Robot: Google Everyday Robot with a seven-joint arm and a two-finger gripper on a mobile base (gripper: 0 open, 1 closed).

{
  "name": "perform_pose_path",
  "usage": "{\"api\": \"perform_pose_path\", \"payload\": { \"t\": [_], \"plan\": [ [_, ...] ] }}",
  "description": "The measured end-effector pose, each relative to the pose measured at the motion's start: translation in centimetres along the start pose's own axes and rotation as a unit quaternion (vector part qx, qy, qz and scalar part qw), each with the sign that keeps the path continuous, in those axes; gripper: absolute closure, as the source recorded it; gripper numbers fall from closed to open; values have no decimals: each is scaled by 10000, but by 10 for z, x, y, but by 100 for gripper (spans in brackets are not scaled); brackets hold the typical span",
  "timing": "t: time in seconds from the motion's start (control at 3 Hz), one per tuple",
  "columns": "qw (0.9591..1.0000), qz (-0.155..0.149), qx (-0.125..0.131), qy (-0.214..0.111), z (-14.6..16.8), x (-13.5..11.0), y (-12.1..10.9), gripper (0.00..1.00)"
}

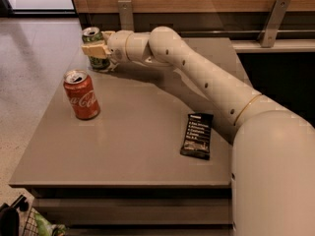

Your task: Knock green can over

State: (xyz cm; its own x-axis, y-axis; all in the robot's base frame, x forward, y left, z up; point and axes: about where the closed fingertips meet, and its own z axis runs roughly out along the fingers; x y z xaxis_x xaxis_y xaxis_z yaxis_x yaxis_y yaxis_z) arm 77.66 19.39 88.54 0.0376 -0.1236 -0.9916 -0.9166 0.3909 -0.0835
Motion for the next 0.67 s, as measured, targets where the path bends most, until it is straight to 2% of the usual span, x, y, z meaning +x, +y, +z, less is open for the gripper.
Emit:
{"api": "perform_pose_path", "payload": {
  "t": [0.33, 0.67],
  "plan": [
    [9989, -148, 63, 438, -18, -20, -4, 100],
    [9956, -293, 133, 876, -39, -40, -10, 100]
  ]
}}
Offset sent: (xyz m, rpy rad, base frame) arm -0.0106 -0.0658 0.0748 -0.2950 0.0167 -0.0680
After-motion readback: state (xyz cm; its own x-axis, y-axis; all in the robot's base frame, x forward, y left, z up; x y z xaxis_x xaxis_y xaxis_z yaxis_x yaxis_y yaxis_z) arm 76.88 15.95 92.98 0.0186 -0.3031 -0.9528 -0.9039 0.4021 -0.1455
